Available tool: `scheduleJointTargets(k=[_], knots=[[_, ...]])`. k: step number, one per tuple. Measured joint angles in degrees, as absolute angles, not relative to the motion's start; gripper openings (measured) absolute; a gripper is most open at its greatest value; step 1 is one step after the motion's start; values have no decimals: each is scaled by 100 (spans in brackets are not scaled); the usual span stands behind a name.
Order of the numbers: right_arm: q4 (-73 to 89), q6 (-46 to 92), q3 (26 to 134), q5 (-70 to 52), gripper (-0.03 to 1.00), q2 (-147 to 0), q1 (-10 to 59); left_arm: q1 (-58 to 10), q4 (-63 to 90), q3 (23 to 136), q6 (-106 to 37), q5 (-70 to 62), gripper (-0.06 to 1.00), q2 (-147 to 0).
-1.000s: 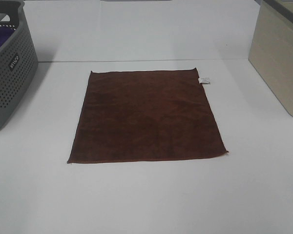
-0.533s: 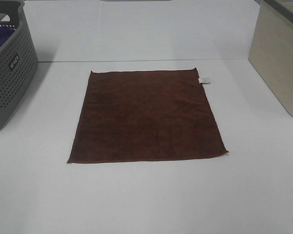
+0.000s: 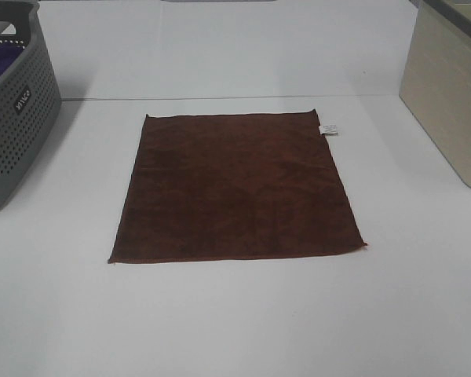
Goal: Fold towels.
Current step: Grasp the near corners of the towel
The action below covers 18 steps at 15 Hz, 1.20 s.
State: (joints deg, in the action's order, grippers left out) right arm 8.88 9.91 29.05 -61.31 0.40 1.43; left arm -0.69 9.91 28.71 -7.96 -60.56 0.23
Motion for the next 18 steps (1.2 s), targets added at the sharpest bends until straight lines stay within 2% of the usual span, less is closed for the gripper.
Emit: scheduleJointTargets(k=[18], knots=[[888, 991, 2905, -6131, 77, 40, 143, -69, 1117, 2871, -796, -6056, 76, 23]])
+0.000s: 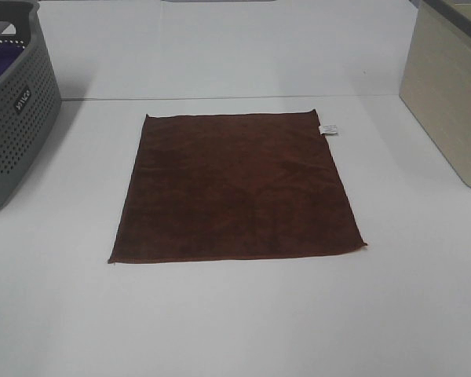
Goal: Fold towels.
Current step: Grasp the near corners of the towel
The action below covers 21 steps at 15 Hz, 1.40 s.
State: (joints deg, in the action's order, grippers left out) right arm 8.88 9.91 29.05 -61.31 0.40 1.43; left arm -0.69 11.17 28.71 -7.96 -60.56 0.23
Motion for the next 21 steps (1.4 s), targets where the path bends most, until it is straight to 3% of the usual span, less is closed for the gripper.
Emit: scheduleJointTargets(k=[4, 5, 10, 14, 21], knots=[[894, 991, 2905, -6131, 77, 40, 143, -69, 1129, 2893, -796, -5993, 76, 23], [1060, 985, 2916, -6022, 77, 40, 143, -69, 1129, 3037, -796, -5317, 76, -17], [1450, 985, 2945, -4154, 77, -567, 143, -69, 1375, 2785, -796, -3667, 76, -1106], [1513, 985, 2951, -2785, 76, -1919, 143, -69, 2320, 2767, -796, -2796, 76, -2733], [2332, 991, 3461, -2813, 64, -5202, 143, -69, 4102, 2848, -1049, -2475, 76, -6245]])
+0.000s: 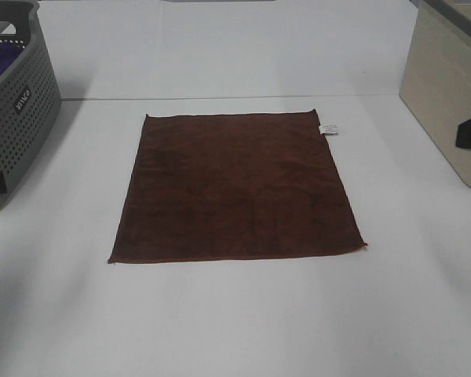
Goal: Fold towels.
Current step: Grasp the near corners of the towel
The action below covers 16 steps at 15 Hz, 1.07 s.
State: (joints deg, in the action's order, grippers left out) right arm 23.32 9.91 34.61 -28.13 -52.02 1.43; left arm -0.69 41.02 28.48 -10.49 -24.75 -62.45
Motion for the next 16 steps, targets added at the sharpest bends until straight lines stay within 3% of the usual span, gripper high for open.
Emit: scheduleJointTargets(k=[9, 11, 16], knots=[[2848, 1965, 5122, -4240, 64, -9070, 86, -69, 5604, 4458, -2819, -3300, 76, -9706], [3885, 3019, 5432, -4687, 64, -9906, -481, -69, 6234, 4870, -3426, -3690, 76, -10542], [4710, 4137, 5489, -4859, 78, -10961, -733, -69, 7477, 4922, -4509, -3804, 76, -11264]])
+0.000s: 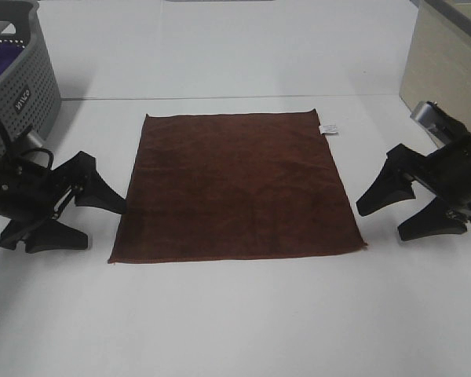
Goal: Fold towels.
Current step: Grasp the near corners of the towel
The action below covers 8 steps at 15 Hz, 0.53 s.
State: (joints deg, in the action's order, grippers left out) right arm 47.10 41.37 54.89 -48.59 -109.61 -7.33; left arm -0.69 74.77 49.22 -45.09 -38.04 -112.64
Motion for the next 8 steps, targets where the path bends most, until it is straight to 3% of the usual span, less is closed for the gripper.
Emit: scheduleJointTargets(k=[5, 8], knots=[[5386, 4595, 5626, -4641, 77, -11562, -716, -235, 8170, 5025, -5214, -3873, 76, -11620], [5563, 4601, 5919, -4652, 75, -11814, -350, -619, 8319, 5437, -5231, -4051, 75, -11969]])
